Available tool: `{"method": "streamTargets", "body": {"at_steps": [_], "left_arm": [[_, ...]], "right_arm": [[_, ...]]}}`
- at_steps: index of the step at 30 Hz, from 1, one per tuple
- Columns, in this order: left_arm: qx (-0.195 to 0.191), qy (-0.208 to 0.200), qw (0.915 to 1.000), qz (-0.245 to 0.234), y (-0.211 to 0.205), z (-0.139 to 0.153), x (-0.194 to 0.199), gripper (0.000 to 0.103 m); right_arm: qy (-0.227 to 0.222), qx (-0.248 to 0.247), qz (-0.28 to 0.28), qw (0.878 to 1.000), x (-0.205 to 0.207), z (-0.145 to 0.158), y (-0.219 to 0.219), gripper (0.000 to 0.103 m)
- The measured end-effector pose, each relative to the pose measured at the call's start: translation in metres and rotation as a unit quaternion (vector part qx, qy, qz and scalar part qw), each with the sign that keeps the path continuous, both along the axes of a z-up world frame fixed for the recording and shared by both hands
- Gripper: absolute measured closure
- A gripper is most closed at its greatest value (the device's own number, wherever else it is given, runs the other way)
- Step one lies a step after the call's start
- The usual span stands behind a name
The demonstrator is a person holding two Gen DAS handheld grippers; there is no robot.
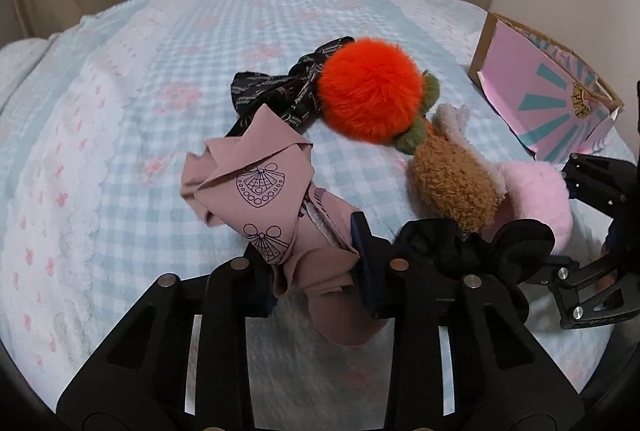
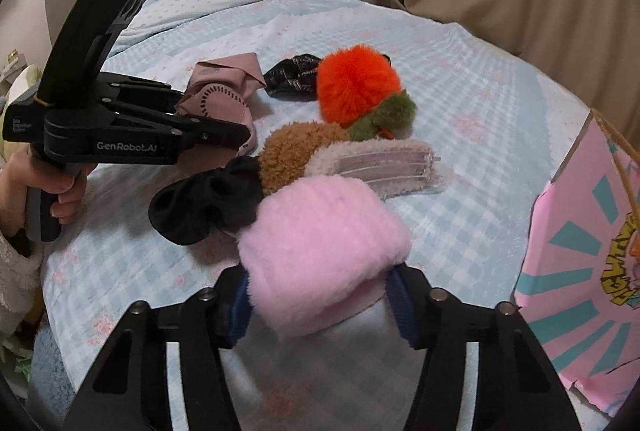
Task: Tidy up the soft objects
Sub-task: 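Grasp the pink cloth with the left tool while the right tool grasps the pink slipper, then carry the cloth and slipper into the box and open both tools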
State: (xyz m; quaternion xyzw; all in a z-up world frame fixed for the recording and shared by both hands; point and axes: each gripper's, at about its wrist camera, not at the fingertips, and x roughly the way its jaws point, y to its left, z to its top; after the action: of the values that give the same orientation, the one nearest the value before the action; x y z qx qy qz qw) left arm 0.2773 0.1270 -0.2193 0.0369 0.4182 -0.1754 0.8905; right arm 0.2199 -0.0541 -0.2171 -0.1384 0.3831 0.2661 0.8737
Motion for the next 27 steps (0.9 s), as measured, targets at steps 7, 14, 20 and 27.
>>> {"method": "streamTargets", "body": {"at_steps": [7, 14, 20, 27], "left_arm": [[0.014, -0.014, 0.9998, 0.004, -0.003, 0.008, -0.007, 0.078], [0.006, -0.024, 0.9996, 0.01, 0.0, 0.023, -0.015, 0.078], [0.006, -0.041, 0.9991, 0.013, -0.002, 0.045, -0.03, 0.078], [0.003, -0.068, 0.9976, 0.016, -0.008, 0.086, -0.057, 0.078]], "right_arm": [[-0.01, 0.01, -0.008, 1.0, -0.004, 0.008, -0.003, 0.067], [-0.016, 0.021, -0.019, 0.999, -0.01, 0.02, -0.007, 0.069], [-0.031, 0.033, -0.03, 0.999, -0.022, 0.041, -0.013, 0.07], [-0.057, 0.054, -0.039, 0.996, -0.044, 0.078, -0.028, 0.069]]}}
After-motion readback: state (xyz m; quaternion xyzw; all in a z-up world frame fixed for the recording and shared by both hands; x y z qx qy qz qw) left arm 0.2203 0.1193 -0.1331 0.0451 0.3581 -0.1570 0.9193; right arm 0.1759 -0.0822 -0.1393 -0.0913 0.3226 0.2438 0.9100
